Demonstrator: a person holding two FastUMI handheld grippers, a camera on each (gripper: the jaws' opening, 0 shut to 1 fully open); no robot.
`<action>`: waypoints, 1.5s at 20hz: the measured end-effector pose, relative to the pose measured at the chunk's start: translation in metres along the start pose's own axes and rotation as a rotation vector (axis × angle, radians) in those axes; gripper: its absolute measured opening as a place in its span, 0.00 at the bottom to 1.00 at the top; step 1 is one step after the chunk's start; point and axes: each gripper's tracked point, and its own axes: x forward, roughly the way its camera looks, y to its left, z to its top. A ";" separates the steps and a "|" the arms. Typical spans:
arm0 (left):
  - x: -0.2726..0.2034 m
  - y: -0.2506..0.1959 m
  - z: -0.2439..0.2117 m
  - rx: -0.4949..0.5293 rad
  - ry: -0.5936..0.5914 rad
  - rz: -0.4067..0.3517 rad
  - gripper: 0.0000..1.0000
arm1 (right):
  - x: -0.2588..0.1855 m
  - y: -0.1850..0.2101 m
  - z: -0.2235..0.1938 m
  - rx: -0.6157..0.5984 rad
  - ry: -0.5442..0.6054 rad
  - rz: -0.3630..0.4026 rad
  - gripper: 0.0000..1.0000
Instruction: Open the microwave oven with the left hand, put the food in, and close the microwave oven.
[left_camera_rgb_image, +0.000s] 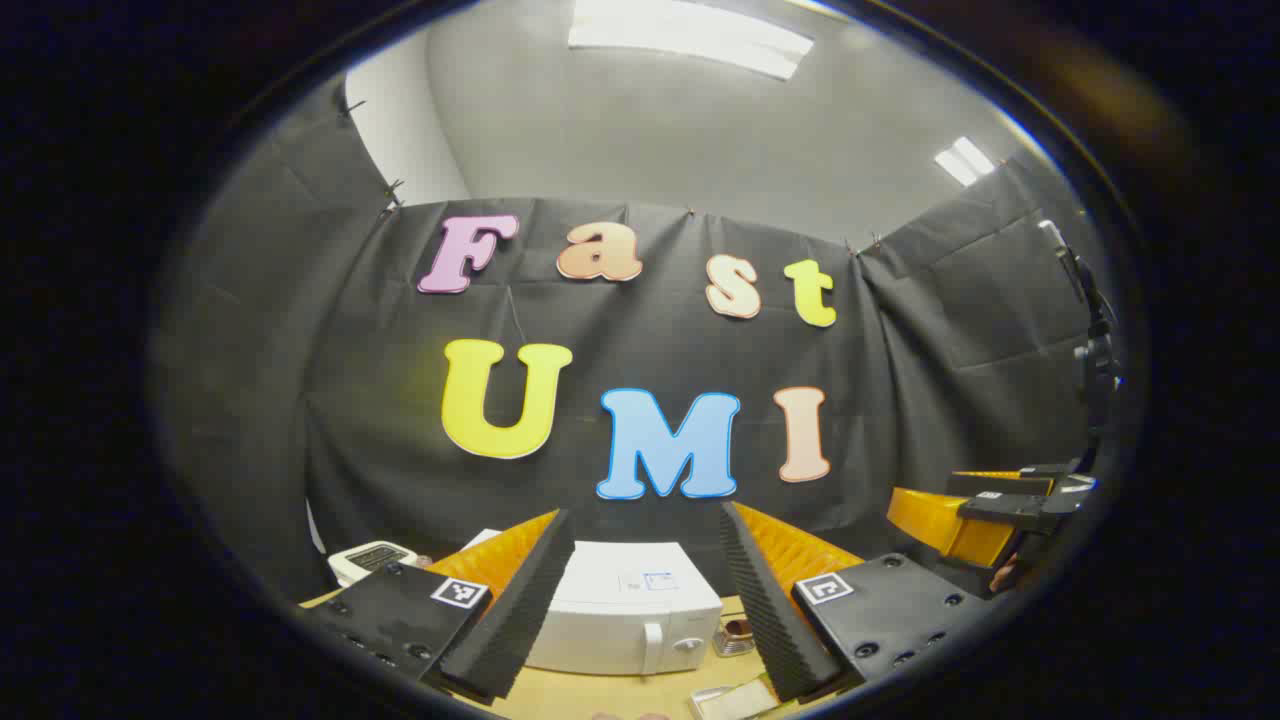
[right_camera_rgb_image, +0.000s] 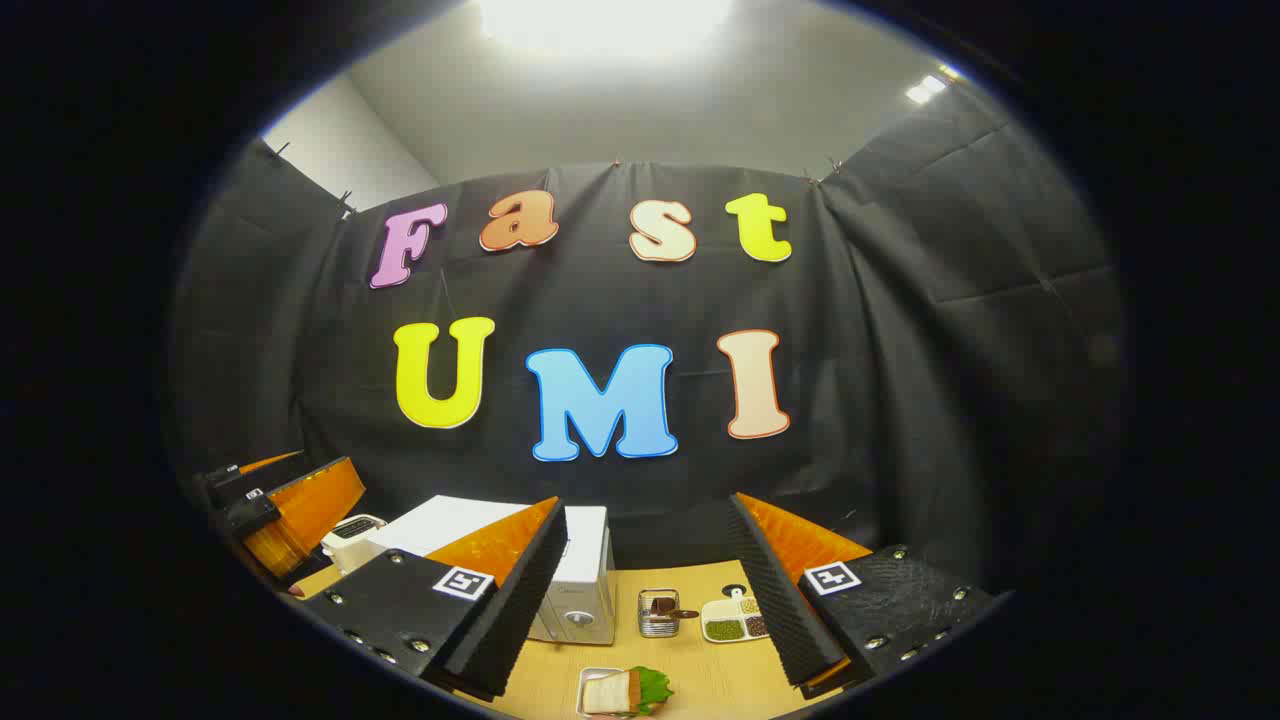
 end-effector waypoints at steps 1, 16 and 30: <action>0.002 -0.003 -0.004 0.002 0.000 -0.006 0.96 | 0.001 -0.002 0.000 0.007 -0.004 -0.001 0.97; 0.021 0.002 -0.033 0.008 0.025 0.030 0.97 | 0.015 -0.021 -0.016 0.021 0.008 -0.015 0.97; 0.094 -0.018 -0.272 0.024 0.385 -0.025 0.95 | 0.048 -0.058 -0.061 -0.010 0.114 0.009 0.97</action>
